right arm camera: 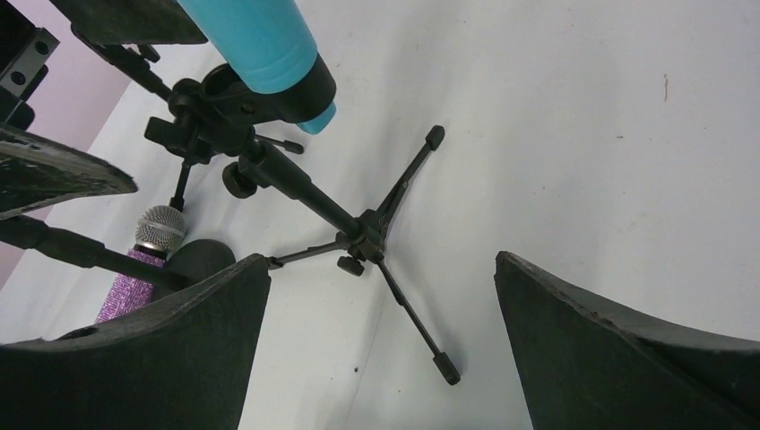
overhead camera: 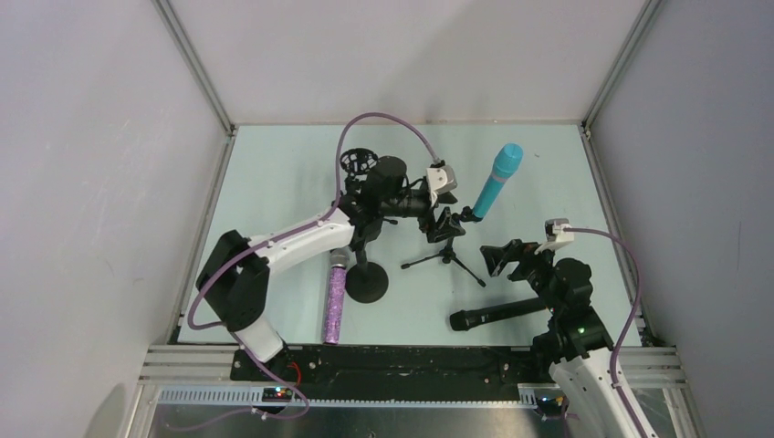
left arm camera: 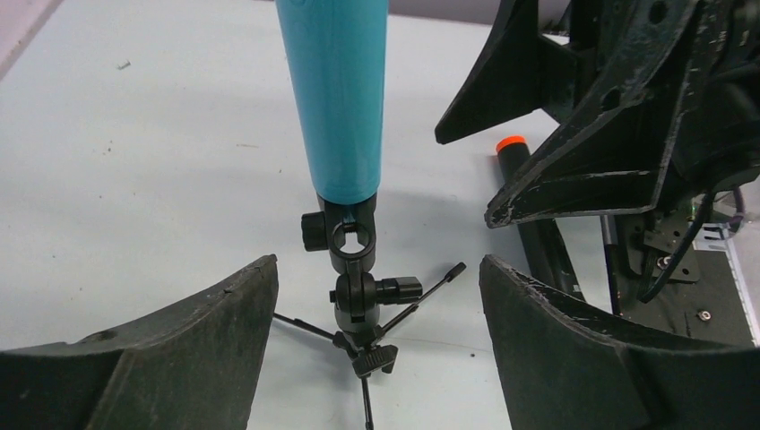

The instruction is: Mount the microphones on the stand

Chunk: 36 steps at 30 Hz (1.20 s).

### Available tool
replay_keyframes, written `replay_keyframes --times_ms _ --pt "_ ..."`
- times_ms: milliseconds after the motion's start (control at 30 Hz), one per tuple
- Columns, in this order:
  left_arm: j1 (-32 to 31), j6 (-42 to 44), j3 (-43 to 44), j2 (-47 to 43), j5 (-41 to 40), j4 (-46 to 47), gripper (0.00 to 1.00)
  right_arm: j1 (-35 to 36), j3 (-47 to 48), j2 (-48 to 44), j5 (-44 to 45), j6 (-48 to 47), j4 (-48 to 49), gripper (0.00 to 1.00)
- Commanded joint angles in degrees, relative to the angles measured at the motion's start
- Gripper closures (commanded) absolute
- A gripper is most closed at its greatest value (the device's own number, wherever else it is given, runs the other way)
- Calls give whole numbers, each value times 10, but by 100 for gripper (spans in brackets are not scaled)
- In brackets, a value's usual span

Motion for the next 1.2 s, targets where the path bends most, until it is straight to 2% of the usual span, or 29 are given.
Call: replay_keyframes --times_ms 0,667,733,833,900,967,1167 --pt "-9 15 20 12 -30 16 15 2 -9 -12 14 11 11 1" --pt "-15 30 38 57 -50 11 32 5 -23 -12 -19 8 42 6" --pt "-16 32 41 61 -46 9 42 5 -23 -10 -20 8 46 7" --pt "-16 34 45 64 -33 6 69 5 -23 -7 -24 7 50 7" --pt "-16 34 45 65 -28 4 83 4 -25 -1 -28 8 57 7" --pt "-16 35 42 62 -24 3 91 5 -27 8 -34 9 65 8" --pt "-15 35 43 49 -3 2 100 6 -38 51 -66 -3 128 9"
